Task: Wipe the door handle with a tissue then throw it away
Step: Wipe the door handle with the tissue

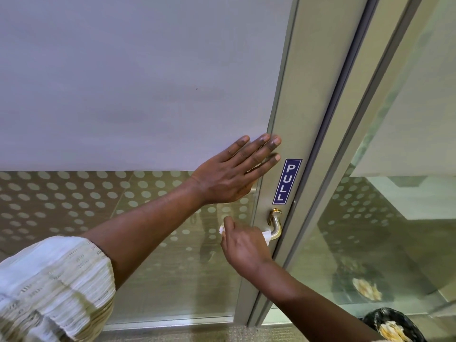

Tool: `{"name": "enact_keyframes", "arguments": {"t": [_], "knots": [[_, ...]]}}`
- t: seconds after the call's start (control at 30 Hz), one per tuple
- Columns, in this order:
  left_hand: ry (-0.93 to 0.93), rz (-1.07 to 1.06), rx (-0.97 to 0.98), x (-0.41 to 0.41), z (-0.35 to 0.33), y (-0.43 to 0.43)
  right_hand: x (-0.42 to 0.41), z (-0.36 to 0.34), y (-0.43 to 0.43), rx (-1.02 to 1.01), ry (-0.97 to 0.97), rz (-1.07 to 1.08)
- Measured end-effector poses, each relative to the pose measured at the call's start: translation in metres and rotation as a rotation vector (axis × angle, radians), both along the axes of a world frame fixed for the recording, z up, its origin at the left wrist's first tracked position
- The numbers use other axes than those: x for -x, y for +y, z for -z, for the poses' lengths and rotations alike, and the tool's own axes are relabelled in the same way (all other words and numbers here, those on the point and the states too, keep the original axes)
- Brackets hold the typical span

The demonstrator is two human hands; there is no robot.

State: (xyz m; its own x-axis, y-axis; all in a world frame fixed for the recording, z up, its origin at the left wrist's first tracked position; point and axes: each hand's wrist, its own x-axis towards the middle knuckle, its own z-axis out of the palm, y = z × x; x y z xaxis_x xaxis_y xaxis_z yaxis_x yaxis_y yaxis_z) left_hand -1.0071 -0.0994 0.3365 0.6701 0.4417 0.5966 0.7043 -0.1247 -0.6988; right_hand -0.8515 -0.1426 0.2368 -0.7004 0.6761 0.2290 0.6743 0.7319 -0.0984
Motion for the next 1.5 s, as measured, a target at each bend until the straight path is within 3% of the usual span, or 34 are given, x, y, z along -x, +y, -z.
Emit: {"name": "enact_keyframes", "arguments": {"t": [0.17, 0.47, 0.6, 0.8, 0.87, 1.03, 1.2, 1.3, 1.43, 1.5], "knots": [[0.01, -0.004, -0.004, -0.001, -0.001, -0.001, 0.023, -0.004, 0.014, 0.188, 0.036, 0.105], [0.012, -0.012, 0.04, 0.0, -0.001, -0.001, -0.048, 0.029, 0.019, -0.218, 0.026, -0.158], [0.012, -0.015, 0.046, 0.002, 0.0, 0.0, -0.05, 0.021, 0.026, -0.278, 0.008, -0.173], [0.015, -0.012, 0.023, 0.002, 0.002, 0.001, 0.012, 0.0, 0.01, 0.1, -0.011, 0.237], [0.016, -0.012, 0.019, 0.001, 0.002, 0.0, 0.015, -0.001, 0.009, 0.114, 0.013, 0.269], [0.022, -0.01, 0.023, 0.001, 0.0, -0.001, -0.03, 0.034, 0.01, -0.239, 0.072, -0.003], [0.023, -0.014, 0.021, 0.001, 0.001, 0.001, -0.04, 0.035, 0.017, -0.267, 0.011, -0.036], [0.021, -0.011, 0.021, 0.002, 0.001, 0.001, -0.021, 0.01, 0.012, -0.149, -0.029, -0.006], [0.022, -0.01, 0.009, 0.002, 0.001, 0.001, -0.01, -0.02, 0.03, 0.28, -0.19, 0.002], [0.024, -0.008, 0.003, 0.001, 0.001, 0.001, -0.008, -0.03, 0.035, 0.397, -0.24, -0.064]]}}
